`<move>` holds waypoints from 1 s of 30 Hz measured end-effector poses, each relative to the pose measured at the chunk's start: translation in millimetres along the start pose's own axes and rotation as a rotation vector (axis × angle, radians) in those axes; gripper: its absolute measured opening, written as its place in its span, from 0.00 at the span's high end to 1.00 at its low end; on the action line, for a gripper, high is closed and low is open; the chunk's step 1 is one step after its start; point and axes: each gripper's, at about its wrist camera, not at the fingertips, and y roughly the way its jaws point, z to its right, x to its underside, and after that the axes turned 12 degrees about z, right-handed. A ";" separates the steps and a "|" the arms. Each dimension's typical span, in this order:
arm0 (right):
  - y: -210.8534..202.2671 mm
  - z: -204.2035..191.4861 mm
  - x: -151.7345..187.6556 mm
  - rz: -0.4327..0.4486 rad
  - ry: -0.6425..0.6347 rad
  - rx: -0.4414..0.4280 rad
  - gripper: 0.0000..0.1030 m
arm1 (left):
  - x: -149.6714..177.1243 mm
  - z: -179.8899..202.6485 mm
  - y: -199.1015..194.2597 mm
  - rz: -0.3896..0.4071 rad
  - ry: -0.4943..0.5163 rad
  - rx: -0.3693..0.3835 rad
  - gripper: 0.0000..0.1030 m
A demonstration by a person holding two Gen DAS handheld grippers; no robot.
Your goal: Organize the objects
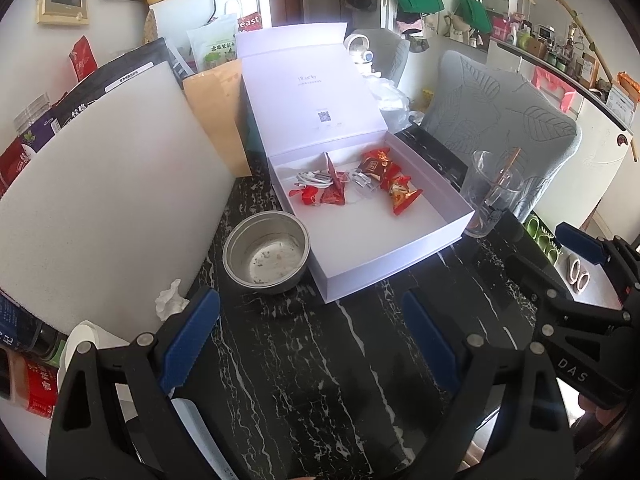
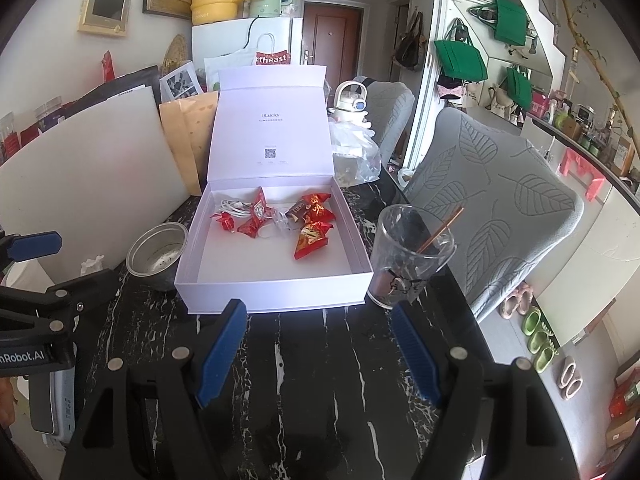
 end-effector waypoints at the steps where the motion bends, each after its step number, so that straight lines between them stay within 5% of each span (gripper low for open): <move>1: 0.7 -0.1 0.1 -0.002 0.000 0.000 0.27 | 0.3 0.3 0.2 0.000 -0.001 0.004 0.10; 30: -4.2 -1.1 6.6 -0.016 -0.006 0.006 0.27 | 6.3 3.5 -1.5 -0.022 0.012 0.001 0.10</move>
